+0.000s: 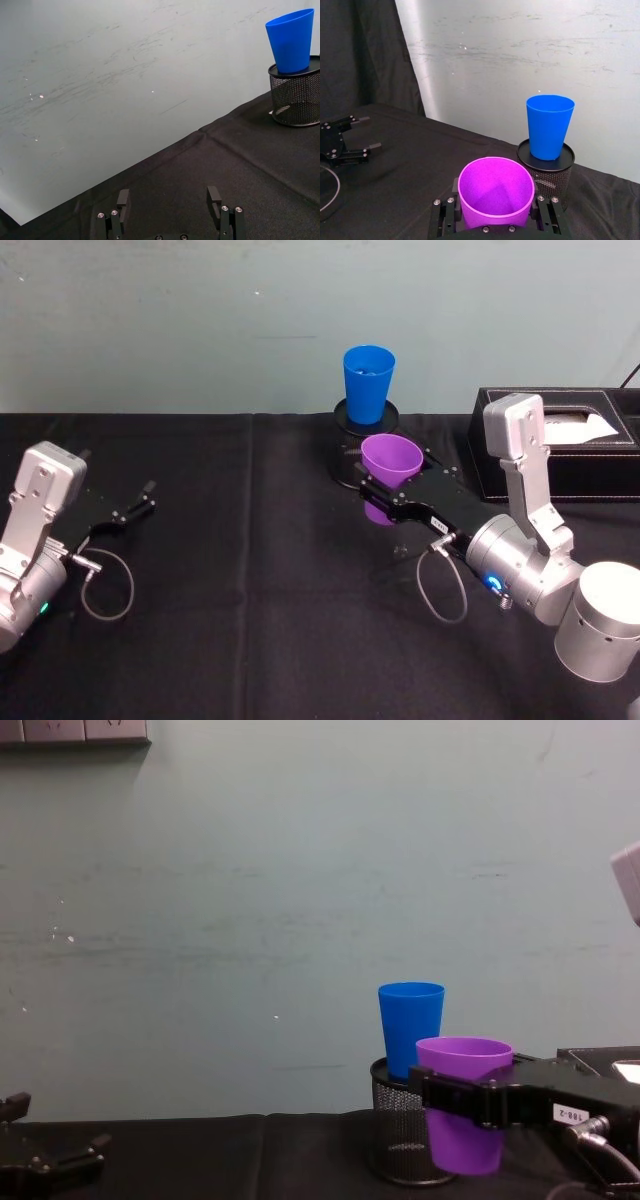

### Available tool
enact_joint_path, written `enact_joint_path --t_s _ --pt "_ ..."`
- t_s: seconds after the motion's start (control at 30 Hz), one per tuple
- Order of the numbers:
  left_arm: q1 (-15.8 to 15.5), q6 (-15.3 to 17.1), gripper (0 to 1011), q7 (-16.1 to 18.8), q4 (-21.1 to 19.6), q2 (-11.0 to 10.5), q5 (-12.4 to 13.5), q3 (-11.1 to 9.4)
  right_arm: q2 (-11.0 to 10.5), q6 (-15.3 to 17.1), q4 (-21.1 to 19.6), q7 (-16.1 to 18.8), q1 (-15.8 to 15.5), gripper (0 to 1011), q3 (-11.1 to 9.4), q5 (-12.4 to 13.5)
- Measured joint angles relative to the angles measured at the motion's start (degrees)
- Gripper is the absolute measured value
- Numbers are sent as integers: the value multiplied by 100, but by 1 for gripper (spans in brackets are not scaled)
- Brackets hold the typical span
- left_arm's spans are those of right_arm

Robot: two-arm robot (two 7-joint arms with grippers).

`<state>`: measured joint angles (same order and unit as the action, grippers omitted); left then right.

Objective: Pick up one cup with a gripper and tap it against the other cup.

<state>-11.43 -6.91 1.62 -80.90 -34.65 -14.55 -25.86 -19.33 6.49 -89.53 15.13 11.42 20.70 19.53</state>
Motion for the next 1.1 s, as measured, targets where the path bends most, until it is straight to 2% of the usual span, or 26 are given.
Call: enact_joint_path --t_s 1.1 --pt "0 0 1000 0 0 0 0 0 0 0 0 0 0 734 0 0"
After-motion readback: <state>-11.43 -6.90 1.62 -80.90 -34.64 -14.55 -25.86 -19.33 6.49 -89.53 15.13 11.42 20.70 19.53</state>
